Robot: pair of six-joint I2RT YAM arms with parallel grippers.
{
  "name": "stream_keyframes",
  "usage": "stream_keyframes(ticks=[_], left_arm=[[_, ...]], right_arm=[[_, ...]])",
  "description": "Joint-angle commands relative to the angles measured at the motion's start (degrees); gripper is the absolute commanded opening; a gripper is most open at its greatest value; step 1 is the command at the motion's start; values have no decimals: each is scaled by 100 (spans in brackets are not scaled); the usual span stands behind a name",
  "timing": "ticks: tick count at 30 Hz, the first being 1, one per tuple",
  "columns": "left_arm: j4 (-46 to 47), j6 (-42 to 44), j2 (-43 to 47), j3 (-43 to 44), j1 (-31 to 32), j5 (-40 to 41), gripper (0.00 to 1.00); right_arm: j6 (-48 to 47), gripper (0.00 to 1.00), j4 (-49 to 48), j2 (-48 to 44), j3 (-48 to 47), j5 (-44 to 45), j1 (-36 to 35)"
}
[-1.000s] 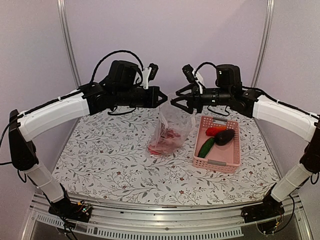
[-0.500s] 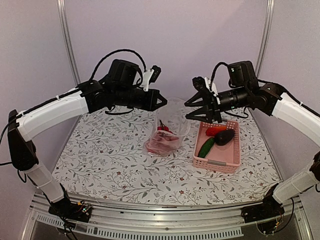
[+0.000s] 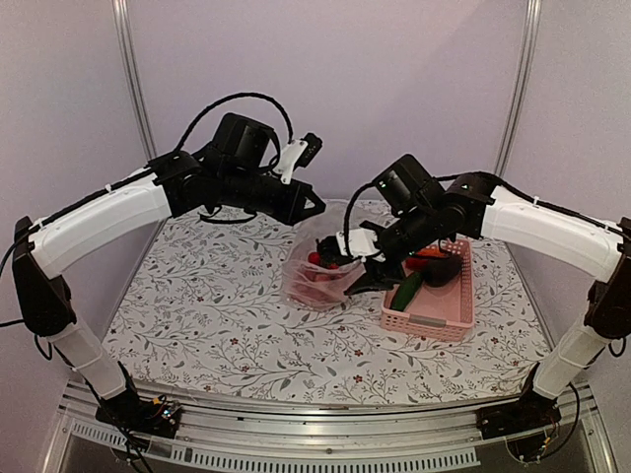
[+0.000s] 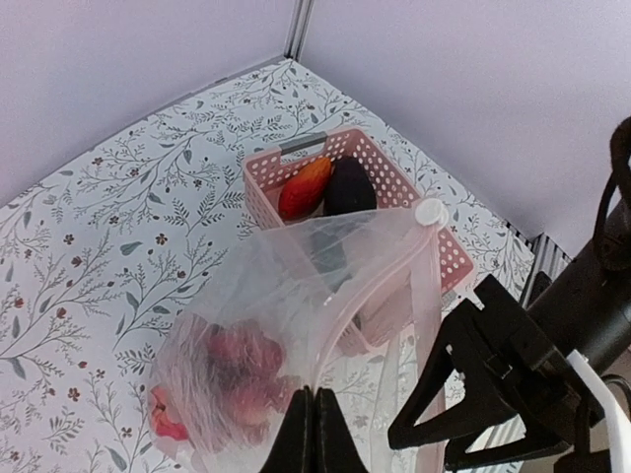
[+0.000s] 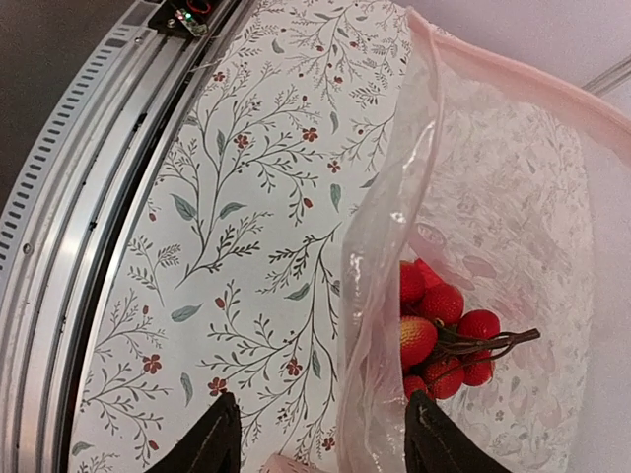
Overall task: Place the food in the zip-top bag and seal the zipper
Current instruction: Adjust the zipper food storage bag at the center of the board.
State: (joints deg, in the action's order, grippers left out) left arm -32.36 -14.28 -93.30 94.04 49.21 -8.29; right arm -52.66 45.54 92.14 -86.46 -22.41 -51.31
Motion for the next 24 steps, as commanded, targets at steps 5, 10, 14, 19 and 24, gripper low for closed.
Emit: stream_keyframes(ticks=[5, 10, 14, 19, 24], left_arm=[[-183, 459, -5, -61, -123, -142, 0], [-128, 691, -111, -90, -272, -238, 0], [272, 606, -55, -289, -596, -240, 0], [713, 344, 269, -401, -1052, -471, 0], [556, 467, 153, 46, -1187, -412, 0]], right_arm=[[127, 12, 224, 486, -759, 710, -243], [111, 0, 423, 339, -1336, 513, -248], [-21, 0, 551, 263, -1261, 463, -250], [-9, 8, 955, 462, -1311, 371, -251], [426, 41, 938, 289, -2063, -377, 75]])
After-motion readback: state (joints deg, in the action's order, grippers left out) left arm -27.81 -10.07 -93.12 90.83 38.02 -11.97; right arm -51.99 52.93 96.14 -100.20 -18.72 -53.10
